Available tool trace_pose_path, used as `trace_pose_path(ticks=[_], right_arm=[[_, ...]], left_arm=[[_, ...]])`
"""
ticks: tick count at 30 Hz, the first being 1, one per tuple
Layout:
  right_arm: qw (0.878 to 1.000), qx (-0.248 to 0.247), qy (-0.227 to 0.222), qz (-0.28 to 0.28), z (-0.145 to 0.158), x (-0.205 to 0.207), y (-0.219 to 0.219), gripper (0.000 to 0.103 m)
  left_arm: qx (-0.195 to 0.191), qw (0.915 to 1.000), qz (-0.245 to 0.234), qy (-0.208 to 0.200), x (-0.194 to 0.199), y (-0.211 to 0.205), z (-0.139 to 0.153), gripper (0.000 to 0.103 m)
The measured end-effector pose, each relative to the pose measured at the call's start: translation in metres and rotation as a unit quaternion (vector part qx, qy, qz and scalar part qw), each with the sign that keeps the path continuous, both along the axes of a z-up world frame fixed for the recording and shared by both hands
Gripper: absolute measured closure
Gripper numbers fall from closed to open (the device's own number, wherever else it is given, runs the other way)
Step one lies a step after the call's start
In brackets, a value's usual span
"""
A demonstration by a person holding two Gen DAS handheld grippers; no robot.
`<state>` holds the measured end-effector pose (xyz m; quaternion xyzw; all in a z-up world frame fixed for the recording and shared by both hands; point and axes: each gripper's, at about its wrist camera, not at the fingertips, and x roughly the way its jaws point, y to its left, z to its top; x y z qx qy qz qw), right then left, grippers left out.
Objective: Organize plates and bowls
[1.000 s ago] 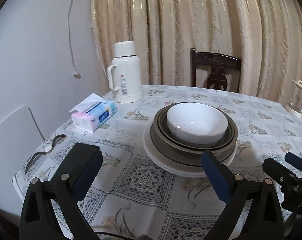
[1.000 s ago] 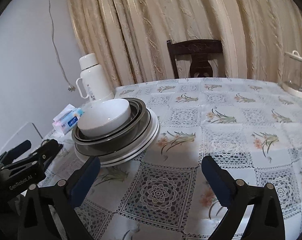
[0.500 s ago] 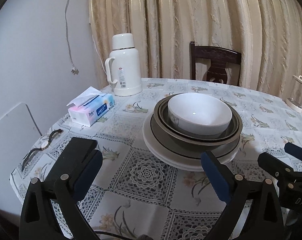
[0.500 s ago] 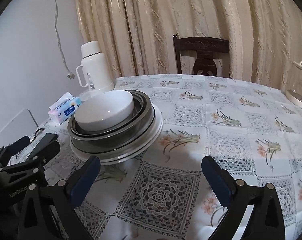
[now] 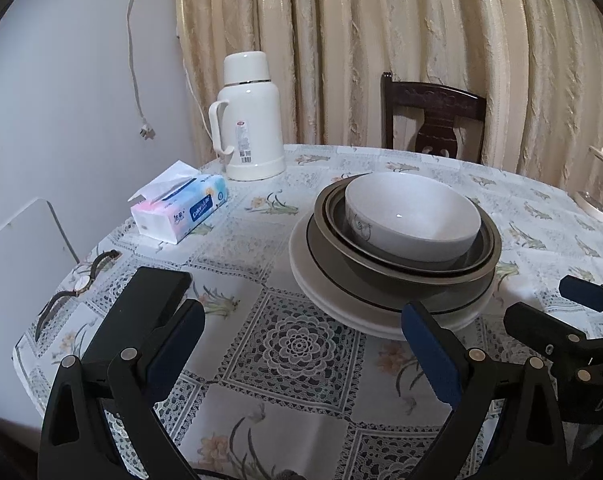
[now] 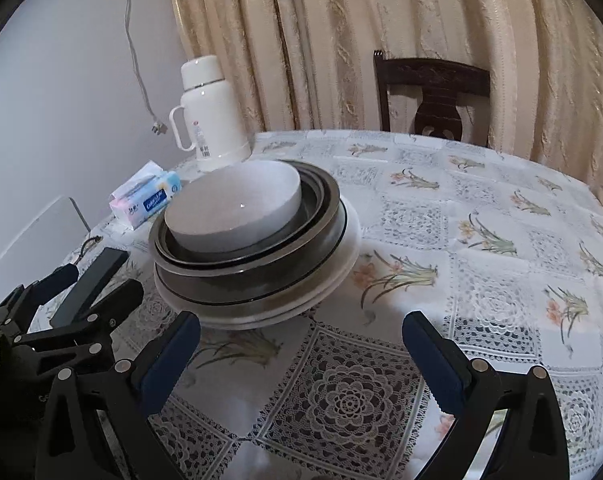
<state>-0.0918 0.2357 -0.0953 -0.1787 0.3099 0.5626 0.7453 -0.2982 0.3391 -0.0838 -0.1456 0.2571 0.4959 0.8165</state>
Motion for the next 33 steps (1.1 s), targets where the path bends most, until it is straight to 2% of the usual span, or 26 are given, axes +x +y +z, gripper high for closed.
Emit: trace_pose_path(ticks=[15,33], right_arm=[[1.000,-0.024,0.001,0.000,-0.011,-0.001,0.013,0.000],[1.000,-0.025,0.010,0.015,-0.014,-0.005,0.017,0.000]], left_arm=[[-0.019,0.9998,0.003,0.003,-0.002,0.014,-0.011,0.004],[-0.027,0.9996,0.002,0.005,-0.001,0.016,-0.016,0.004]])
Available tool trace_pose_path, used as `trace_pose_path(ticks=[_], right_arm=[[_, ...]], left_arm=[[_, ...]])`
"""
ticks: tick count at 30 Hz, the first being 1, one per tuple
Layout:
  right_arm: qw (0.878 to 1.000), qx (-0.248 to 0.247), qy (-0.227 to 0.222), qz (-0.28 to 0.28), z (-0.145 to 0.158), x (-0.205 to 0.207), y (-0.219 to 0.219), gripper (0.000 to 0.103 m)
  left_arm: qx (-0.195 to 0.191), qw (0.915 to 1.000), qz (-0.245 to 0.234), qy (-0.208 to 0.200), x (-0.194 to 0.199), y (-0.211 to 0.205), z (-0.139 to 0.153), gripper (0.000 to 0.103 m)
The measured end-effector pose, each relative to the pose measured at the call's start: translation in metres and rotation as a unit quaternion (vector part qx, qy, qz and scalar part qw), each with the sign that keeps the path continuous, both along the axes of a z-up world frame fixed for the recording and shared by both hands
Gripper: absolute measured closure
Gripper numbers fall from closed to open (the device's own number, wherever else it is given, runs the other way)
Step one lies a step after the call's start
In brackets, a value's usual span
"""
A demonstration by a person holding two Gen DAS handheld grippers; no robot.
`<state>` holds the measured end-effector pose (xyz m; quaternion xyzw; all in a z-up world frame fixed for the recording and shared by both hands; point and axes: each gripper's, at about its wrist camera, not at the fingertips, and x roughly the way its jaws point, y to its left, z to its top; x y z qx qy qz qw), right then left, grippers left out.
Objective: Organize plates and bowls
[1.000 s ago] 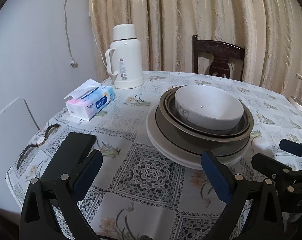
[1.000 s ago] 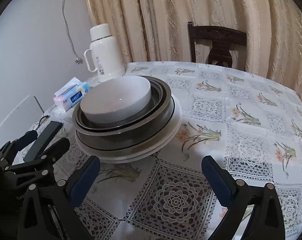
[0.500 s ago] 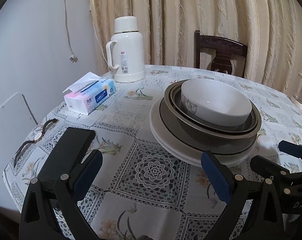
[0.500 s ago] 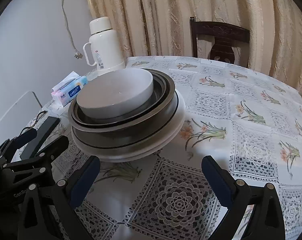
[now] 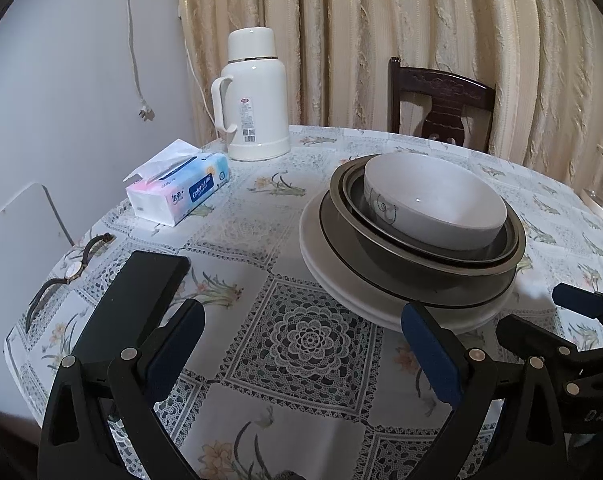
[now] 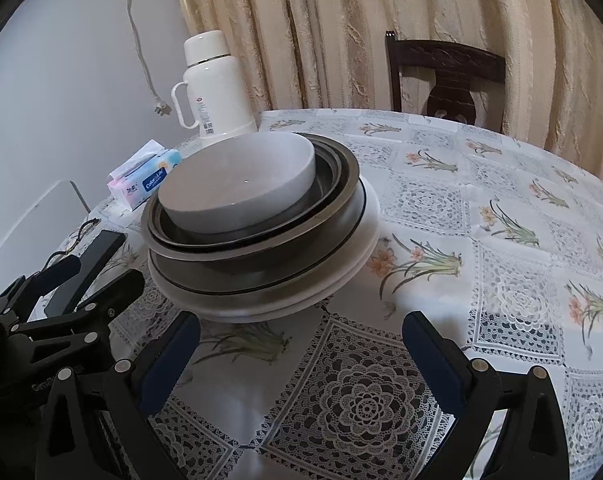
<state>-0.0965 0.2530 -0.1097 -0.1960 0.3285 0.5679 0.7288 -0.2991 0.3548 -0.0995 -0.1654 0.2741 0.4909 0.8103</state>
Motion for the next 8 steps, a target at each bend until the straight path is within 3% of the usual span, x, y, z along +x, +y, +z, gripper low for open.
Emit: trace_pose_path(ticks=[8], right_arm=[[1.000,0.001,-0.005,0.007,-0.0003,-0.0052,0.0005,0.000]], left_arm=[[-0.002,1.0000,-0.001,0.001,0.0003,-0.0012,-0.0010,0.004]])
